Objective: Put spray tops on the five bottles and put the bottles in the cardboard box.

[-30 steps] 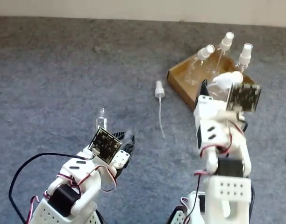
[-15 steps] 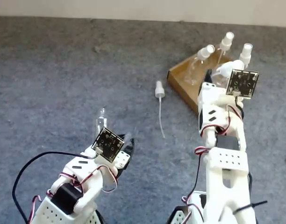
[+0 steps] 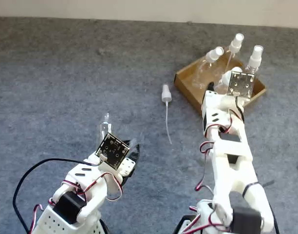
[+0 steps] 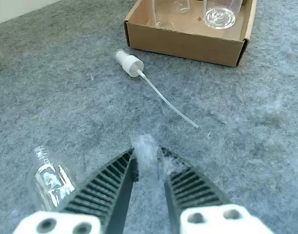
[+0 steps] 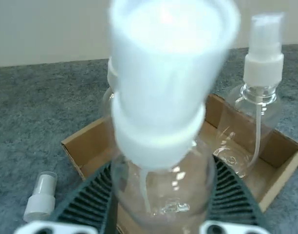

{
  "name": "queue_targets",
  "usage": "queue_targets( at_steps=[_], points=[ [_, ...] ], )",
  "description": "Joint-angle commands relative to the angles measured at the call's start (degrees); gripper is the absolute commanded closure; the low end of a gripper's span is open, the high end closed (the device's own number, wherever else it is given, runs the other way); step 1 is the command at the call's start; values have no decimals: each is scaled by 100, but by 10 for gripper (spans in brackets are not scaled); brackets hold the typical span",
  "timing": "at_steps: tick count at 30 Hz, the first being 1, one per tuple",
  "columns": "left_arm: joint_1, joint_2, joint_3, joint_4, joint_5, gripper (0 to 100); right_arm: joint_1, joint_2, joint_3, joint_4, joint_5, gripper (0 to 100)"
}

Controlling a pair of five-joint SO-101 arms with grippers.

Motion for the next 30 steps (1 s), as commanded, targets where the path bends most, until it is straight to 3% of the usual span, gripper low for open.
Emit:
queue_targets(
  at_steps=[1,5,30],
  points=[
    [-48,-66,-48,-9,-35,979,57,242,-251,-602,0,829],
    [-48,-66,-48,-9,-35,979,57,629,-277,-980,0,829],
    [-48,-66,-48,-9,-35,979,154,2633,-2018,-1007,0,829]
  ],
)
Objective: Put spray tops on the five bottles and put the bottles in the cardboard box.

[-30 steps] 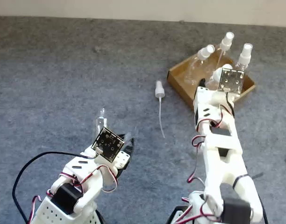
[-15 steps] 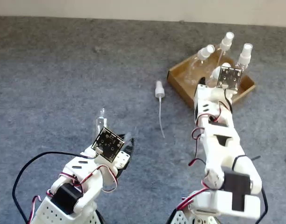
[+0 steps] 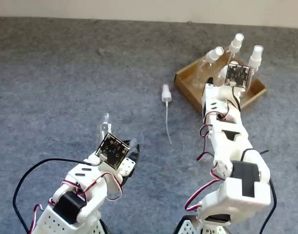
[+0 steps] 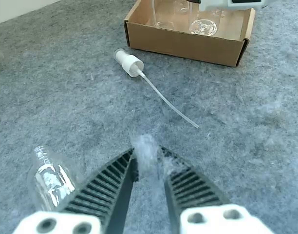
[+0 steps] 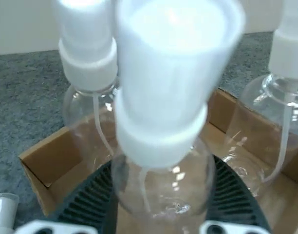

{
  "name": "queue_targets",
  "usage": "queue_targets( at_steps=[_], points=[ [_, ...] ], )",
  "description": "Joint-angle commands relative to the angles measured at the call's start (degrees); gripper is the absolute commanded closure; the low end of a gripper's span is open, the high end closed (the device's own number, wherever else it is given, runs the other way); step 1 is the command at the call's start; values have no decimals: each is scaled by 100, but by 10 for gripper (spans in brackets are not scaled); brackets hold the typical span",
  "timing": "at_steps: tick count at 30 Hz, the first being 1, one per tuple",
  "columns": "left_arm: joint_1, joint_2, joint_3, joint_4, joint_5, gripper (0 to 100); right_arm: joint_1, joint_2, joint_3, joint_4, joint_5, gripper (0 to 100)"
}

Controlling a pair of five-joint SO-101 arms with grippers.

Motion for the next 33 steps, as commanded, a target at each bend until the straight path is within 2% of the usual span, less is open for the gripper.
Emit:
queue_targets(
  at_steps=[1,14,27,33],
  points=[
    [-48,-66,-48,-9,-35,979,75,31,-479,-127,0,829],
    [-48,-66,-48,-9,-35,979,286,778,-1121,-127,0,829],
    [-57,-66,-48,-9,-35,979,251,822,-1095,-127,0,824],
    [-145,-66,31,-26,-35,979,207,813,-1077,-127,0,713]
  ],
)
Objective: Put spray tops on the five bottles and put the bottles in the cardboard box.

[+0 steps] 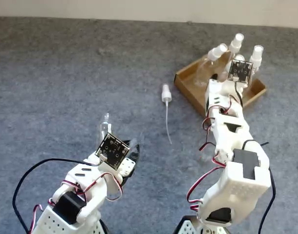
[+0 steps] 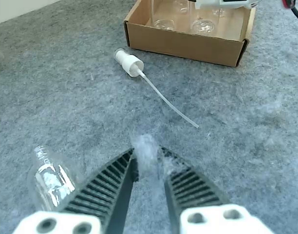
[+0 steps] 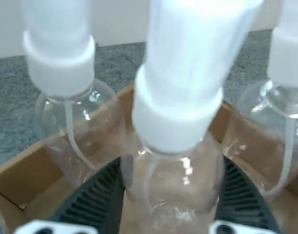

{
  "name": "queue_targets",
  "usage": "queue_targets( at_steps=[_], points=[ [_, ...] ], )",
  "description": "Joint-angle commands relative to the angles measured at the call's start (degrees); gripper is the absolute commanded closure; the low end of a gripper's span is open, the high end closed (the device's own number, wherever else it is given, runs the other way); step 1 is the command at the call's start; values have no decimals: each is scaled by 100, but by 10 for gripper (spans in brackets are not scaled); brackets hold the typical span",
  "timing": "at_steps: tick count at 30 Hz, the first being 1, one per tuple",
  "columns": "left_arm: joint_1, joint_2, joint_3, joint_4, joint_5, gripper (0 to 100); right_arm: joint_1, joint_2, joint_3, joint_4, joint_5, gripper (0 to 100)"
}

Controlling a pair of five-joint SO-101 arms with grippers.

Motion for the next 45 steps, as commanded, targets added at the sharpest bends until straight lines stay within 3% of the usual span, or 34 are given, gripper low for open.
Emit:
queue_targets(
  at_steps=[1,10,36,45],
  points=[
    [-215,-66,92,-105,-35,979,4,-75,-251,-101,9,709],
    [-778,-57,936,-1732,-35,980,-4,-84,-251,-84,9,709],
    [-796,-57,936,-1732,-35,979,-75,-558,-224,-31,0,709],
    [-804,-57,936,-1732,-35,979,-75,-1305,-154,866,0,709]
  ],
)
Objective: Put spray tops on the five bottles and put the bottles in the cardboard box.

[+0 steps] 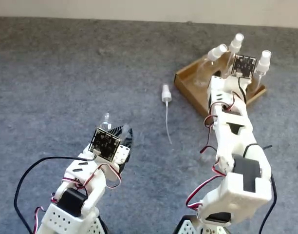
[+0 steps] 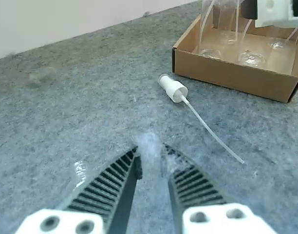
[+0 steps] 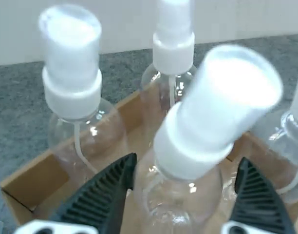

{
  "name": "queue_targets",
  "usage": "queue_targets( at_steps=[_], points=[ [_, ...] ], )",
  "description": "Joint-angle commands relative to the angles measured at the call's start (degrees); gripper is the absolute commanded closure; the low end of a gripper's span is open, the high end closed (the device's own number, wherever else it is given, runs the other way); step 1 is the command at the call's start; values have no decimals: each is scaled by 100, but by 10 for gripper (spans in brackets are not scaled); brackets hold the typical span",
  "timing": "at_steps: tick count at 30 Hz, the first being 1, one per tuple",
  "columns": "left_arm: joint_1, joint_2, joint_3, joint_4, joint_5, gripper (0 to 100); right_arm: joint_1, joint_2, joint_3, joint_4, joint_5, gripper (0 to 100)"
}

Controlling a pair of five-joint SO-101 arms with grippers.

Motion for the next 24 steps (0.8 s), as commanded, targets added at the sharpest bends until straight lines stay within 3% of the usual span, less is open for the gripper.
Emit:
queue_targets(
  at_steps=[1,5,16,24],
  points=[
    [-75,-66,127,-149,-35,979,-84,-576,-145,66,0,709],
    [-75,-66,127,-149,-35,979,-75,-980,-110,92,0,709],
    [-110,-66,127,-167,-35,979,-75,-2668,-110,1798,0,709],
    [-1086,-75,75,-413,-9,982,-84,-4022,-110,3134,-26,709]
  ],
)
